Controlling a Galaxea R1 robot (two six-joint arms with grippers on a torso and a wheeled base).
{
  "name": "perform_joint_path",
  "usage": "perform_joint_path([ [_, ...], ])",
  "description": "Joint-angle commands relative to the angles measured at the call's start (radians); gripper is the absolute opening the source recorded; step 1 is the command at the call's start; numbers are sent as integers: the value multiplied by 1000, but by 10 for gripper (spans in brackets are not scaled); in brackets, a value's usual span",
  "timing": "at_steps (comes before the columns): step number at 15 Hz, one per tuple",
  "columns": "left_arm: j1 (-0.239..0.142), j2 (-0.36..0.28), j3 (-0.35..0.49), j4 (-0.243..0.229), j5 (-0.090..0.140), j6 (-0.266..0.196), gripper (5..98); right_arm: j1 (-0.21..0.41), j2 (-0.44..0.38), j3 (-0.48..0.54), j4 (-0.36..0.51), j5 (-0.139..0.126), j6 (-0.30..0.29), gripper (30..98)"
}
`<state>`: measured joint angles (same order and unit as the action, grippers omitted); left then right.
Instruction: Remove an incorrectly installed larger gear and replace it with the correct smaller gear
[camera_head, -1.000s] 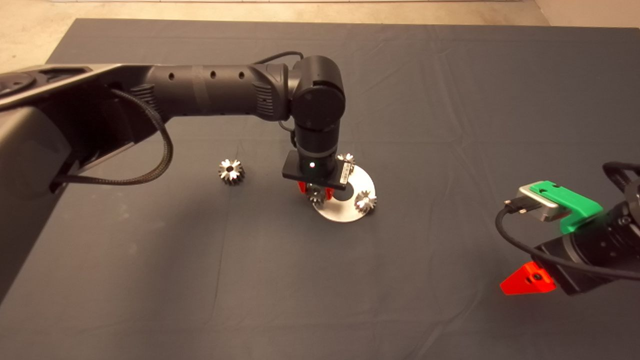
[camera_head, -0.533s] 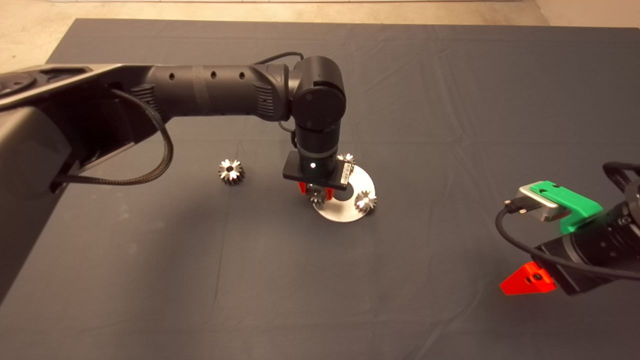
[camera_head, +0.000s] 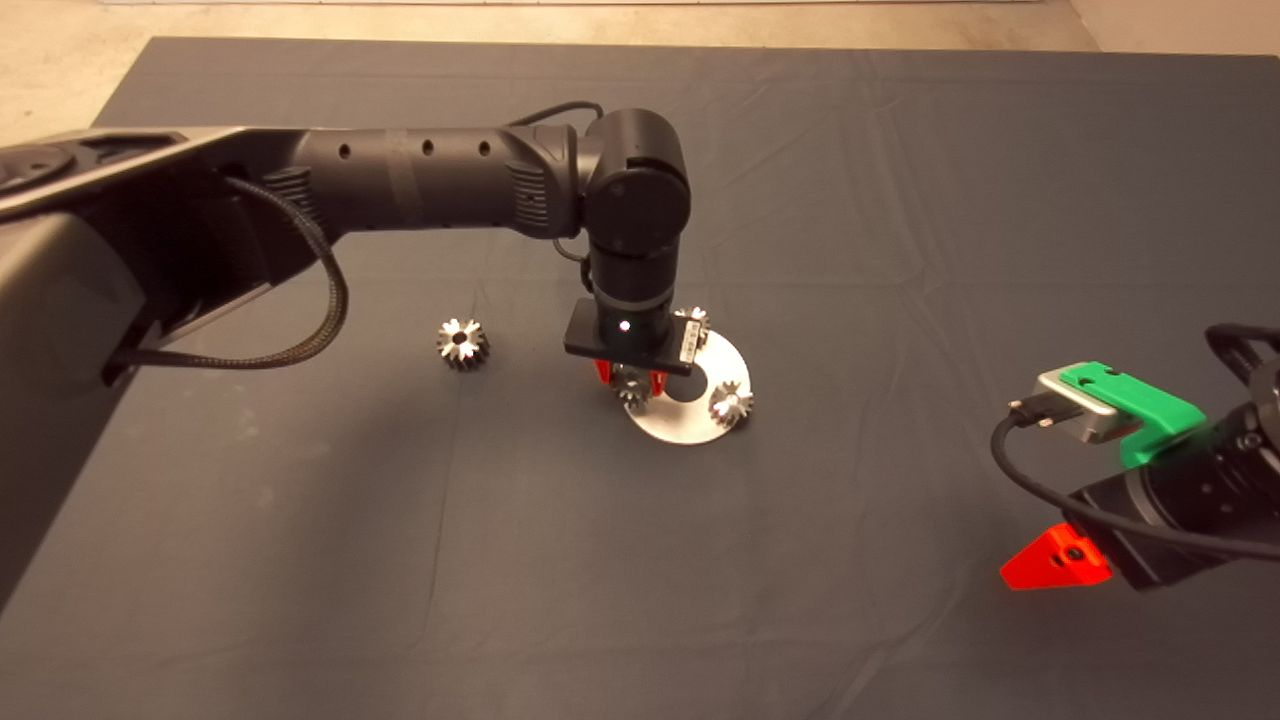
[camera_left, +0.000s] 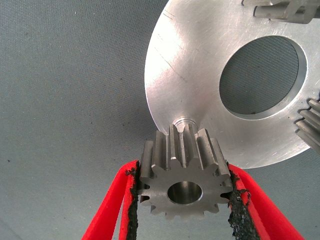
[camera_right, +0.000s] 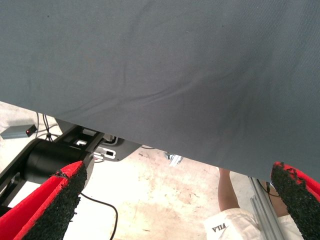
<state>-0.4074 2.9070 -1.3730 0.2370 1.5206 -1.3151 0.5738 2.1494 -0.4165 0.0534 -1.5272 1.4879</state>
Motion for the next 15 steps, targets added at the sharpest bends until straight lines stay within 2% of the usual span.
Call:
perform_joint_path([
  [1, -19, 18, -6, 8, 137, 8, 376, 14, -4, 1, 36, -1, -6, 977],
  [8, -19, 27, -20, 10, 137, 7, 376, 14, -4, 1, 36, -1, -6, 977],
  [15, -17, 3, -21, 16, 137, 20, 375, 14, -4, 1, 37, -1, -6, 977],
])
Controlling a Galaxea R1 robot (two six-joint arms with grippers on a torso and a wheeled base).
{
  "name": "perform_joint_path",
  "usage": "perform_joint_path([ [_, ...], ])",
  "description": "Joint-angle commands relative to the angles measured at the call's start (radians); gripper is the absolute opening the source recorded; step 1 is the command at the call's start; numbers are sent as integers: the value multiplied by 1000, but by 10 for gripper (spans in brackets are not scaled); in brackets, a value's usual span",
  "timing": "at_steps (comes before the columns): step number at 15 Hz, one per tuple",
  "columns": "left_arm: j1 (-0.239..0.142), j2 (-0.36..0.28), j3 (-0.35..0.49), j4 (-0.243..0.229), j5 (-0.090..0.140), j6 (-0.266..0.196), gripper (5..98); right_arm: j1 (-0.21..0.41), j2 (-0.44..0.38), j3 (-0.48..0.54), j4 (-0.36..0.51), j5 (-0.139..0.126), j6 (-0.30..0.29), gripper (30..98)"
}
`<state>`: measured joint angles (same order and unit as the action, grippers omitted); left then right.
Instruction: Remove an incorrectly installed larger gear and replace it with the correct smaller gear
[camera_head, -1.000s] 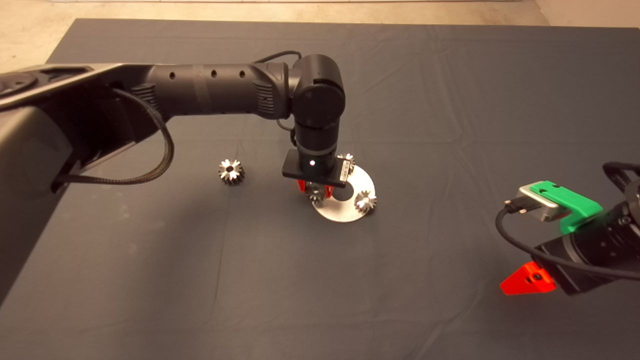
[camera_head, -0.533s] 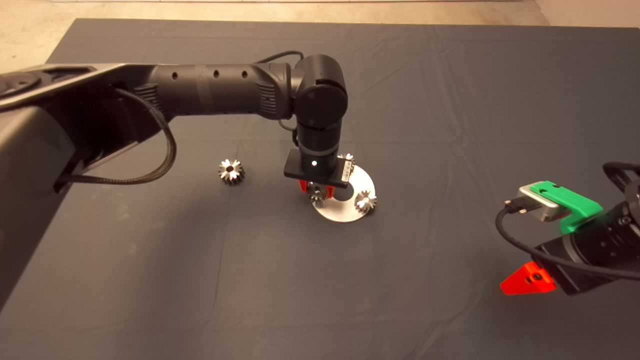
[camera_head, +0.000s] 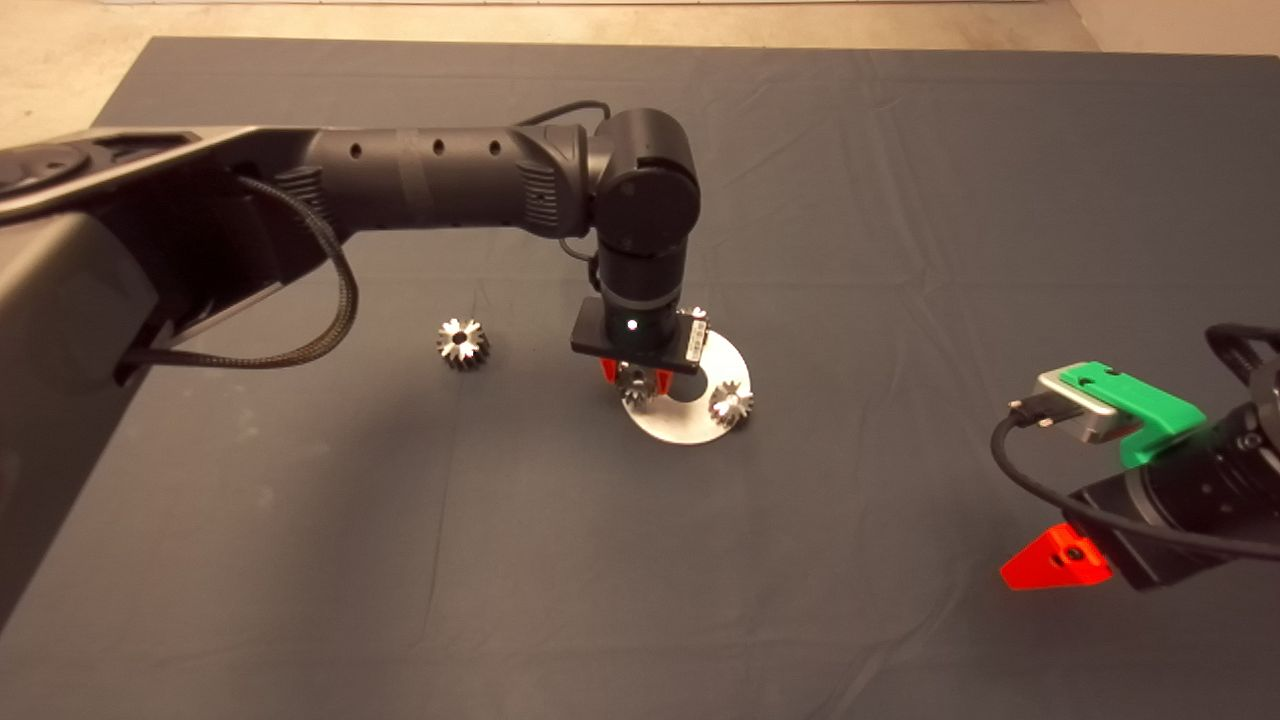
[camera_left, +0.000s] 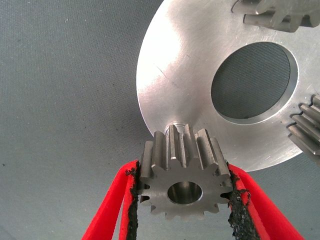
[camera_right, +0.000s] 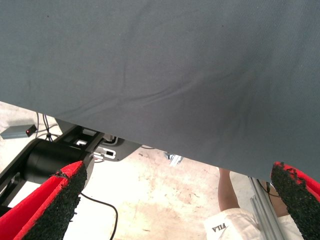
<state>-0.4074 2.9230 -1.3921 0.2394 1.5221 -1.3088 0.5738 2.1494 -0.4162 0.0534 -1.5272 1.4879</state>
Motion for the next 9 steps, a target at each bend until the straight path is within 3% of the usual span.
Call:
perform_joint_path([
  [1, -18, -15, -2, 14, 136, 16, 376, 14, -4, 1, 37, -1, -6, 977],
  [9, -14, -13, 5, 12, 136, 17, 376, 14, -10, 1, 37, -1, -6, 977],
])
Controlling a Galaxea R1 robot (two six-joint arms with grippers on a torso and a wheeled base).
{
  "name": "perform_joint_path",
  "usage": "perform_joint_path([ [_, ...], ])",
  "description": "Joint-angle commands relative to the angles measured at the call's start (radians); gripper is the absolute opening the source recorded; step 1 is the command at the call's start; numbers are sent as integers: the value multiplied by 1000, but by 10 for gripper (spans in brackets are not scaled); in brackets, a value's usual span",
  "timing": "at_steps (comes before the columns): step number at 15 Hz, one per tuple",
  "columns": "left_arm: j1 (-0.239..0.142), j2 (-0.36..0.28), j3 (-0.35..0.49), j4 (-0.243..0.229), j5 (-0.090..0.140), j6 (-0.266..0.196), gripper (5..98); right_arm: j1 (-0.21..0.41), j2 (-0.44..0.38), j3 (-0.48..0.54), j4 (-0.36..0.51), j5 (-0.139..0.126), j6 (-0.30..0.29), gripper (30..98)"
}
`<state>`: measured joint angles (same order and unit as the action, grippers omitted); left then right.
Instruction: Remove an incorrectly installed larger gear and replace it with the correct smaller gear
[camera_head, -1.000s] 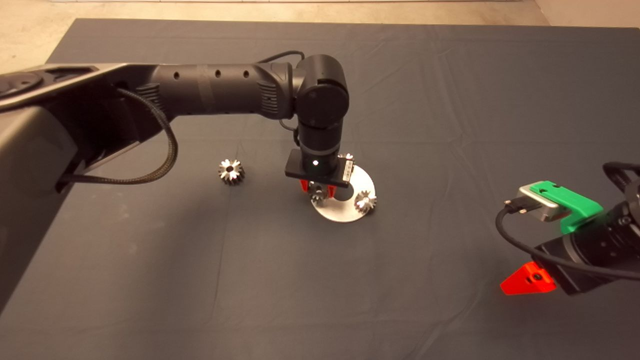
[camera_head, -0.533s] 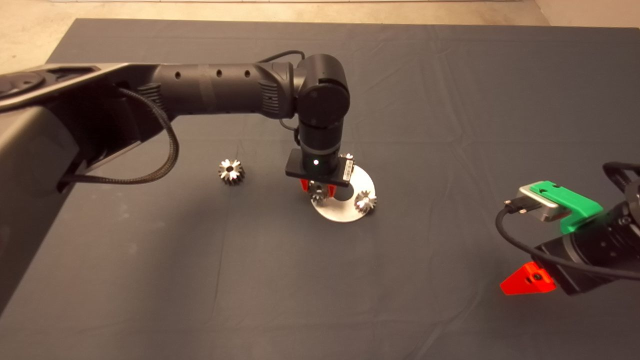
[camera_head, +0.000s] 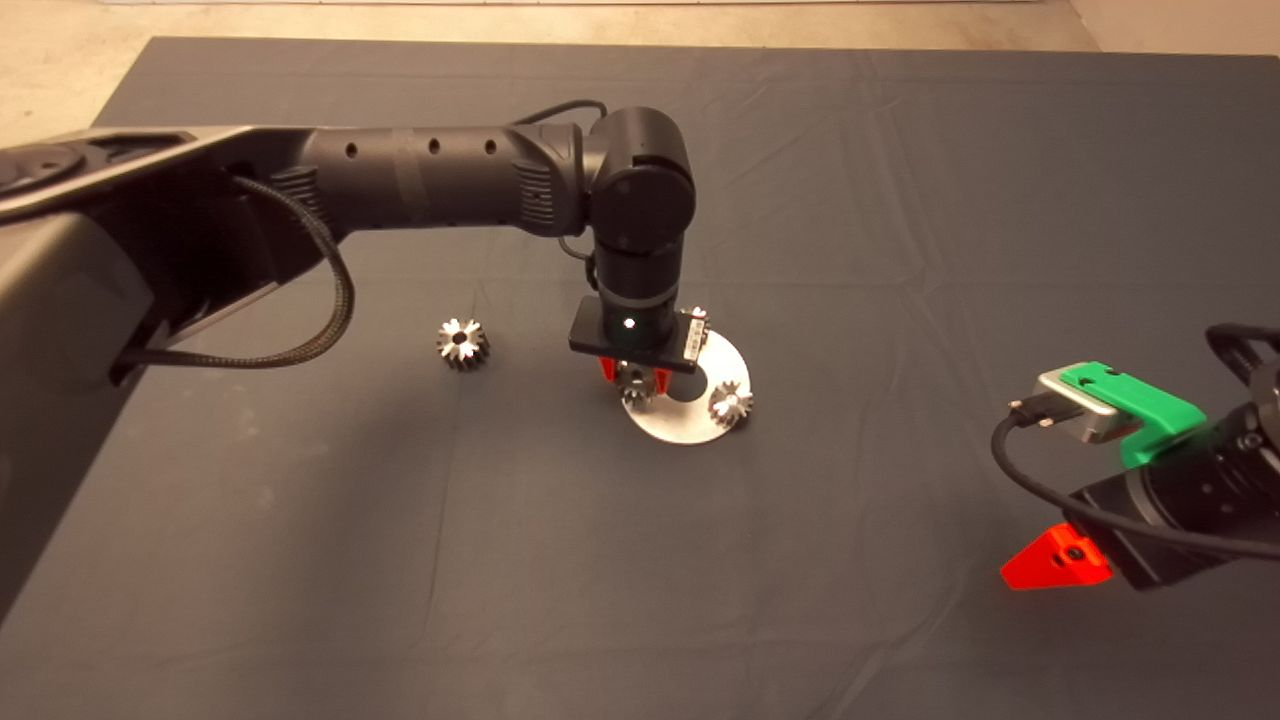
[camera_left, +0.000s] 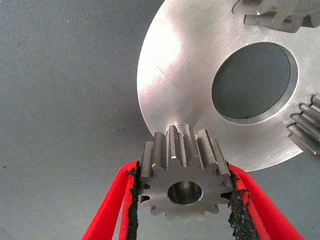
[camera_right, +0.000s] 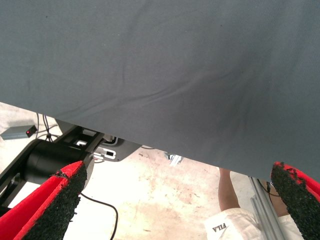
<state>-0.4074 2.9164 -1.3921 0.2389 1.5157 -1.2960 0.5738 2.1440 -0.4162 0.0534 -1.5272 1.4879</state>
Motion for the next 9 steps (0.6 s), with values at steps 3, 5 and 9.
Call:
perform_joint_path([
  [3, -15, -10, 4, 13, 142, 6, 376, 14, -6, 2, 37, -1, -6, 977],
  [5, -16, -15, 7, 13, 142, 7, 376, 14, -6, 1, 37, -1, -6, 977],
  [9, -16, -24, 12, 11, 142, 7, 376, 14, -5, 1, 37, -1, -6, 977],
])
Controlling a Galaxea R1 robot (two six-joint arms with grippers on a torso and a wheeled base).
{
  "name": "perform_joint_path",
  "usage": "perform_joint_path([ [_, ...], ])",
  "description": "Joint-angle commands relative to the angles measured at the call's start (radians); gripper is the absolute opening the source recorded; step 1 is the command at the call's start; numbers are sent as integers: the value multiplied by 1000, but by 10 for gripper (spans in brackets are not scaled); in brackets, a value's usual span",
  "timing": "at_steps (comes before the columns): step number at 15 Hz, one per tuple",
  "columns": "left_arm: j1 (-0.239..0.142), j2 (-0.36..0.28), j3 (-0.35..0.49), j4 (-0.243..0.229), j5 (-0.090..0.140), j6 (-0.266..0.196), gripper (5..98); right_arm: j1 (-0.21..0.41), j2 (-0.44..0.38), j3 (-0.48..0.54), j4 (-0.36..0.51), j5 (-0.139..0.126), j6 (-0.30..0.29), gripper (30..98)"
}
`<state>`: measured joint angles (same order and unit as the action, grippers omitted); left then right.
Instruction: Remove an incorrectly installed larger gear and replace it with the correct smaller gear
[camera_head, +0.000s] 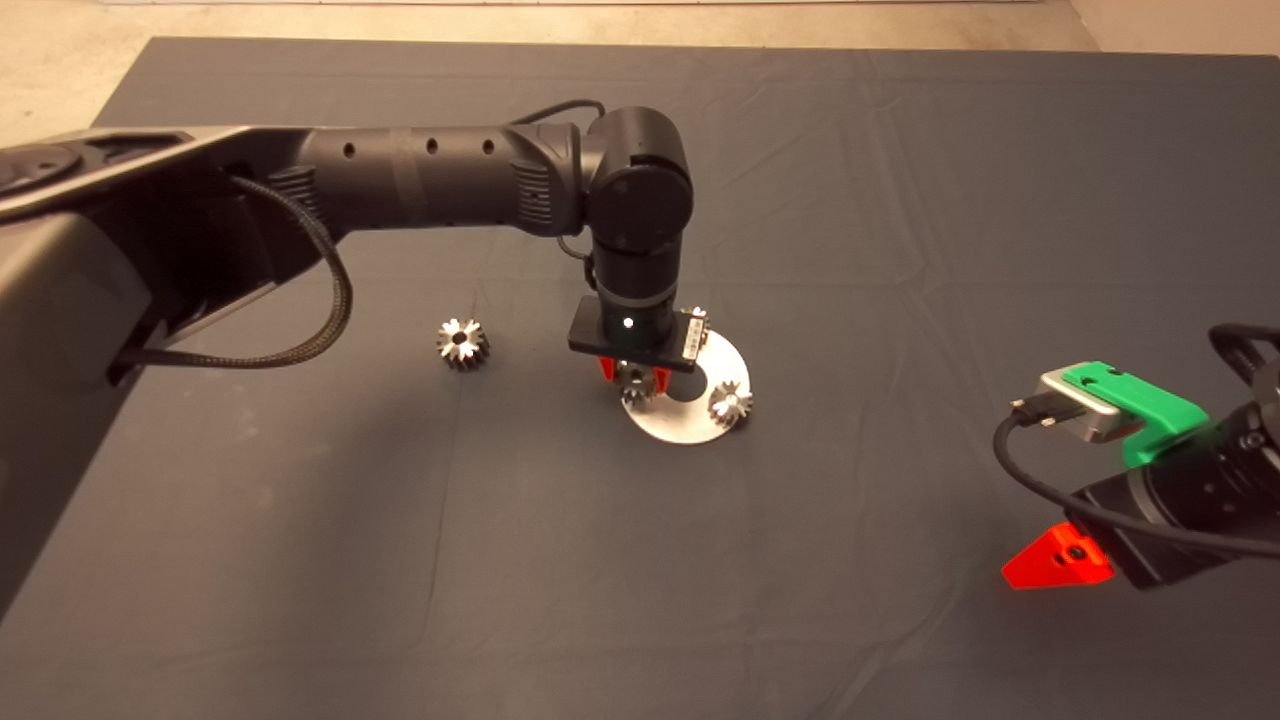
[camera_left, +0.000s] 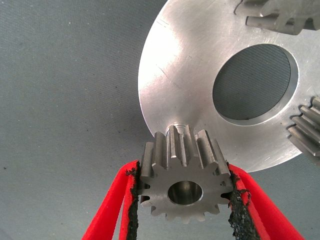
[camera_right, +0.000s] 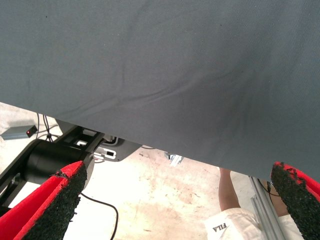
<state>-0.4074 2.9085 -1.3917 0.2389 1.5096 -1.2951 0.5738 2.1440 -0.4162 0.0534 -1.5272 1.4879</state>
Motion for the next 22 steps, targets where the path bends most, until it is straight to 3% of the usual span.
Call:
perform_joint_path([
  [1, -16, -18, 12, 11, 149, 7, 375, 14, -5, 1, 37, -1, -6, 977],
  [22, -25, -8, 19, 14, 149, 7, 375, 14, -5, 1, 37, -1, -6, 977],
])
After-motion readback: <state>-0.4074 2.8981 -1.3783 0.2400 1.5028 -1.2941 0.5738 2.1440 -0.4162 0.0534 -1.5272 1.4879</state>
